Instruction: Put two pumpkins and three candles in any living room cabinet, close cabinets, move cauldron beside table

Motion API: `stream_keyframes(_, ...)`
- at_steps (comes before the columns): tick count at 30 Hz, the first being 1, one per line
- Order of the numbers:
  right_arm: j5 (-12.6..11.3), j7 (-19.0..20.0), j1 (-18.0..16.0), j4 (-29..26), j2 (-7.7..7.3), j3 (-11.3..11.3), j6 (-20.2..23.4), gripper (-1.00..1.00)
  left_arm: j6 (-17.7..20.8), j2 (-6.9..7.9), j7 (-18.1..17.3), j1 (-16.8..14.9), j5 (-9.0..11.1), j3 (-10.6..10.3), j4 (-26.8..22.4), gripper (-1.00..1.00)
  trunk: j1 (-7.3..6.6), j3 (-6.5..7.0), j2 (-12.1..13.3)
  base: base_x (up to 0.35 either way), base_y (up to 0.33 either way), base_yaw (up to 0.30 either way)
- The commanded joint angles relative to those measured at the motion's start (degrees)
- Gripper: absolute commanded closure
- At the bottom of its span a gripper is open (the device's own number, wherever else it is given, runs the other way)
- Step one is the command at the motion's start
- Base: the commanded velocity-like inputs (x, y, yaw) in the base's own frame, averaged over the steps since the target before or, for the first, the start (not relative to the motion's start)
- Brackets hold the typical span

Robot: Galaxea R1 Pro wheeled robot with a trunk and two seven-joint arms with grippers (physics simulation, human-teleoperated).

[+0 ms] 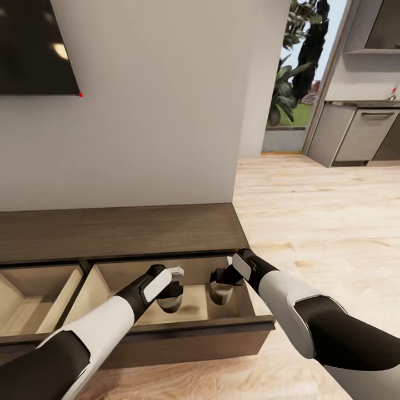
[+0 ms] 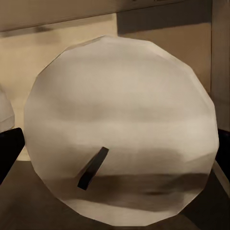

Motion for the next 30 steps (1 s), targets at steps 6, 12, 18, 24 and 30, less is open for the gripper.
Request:
stream_keyframes(6, -0.6, -0.5, 0.0, -0.3, 0.0, 3.4, -2.5, 1.0, 0.0, 0.12, 0.4, -0.1, 0.5, -0.4, -0.3, 1.0, 0.14, -1.39, -0.1, 0.0, 0.0, 0.0)
stream_keyframes(12, -0.6, -0.5, 0.0, -0.5, 0.0, 5.0, -3.8, 1.0, 0.0, 0.16, 0.4, -0.1, 0.5, -0.4, -0.4, 1.0, 0.14, -1.39, -0.1, 0.0, 0.0, 0.0)
stream_keyframes(18, -0.6, -0.5, 0.0, -0.5, 0.0, 5.1, -3.8, 1.0, 0.0, 0.19, 0.4, 0.0, 0.5, -0.4, -0.4, 1.0, 0.16, -1.61, -0.1, 0.0, 0.0, 0.0)
stream_keyframes(24, -0.7, -0.5, 0.0, -0.5, 0.0, 5.1, -3.8, 1.0, 0.0, 0.25, 0.4, -0.1, 0.5, -0.4, -0.4, 1.0, 0.32, -2.94, -0.2, 0.0, 0.0, 0.0)
stream_keyframes(30, -0.7, -0.5, 0.0, -0.4, 0.0, 5.1, -3.9, 1.0, 0.0, 0.25, 0.4, -0.1, 0.5, -0.3, -0.4, 1.0, 0.42, -3.82, -0.3, 0.0, 0.0, 0.0)
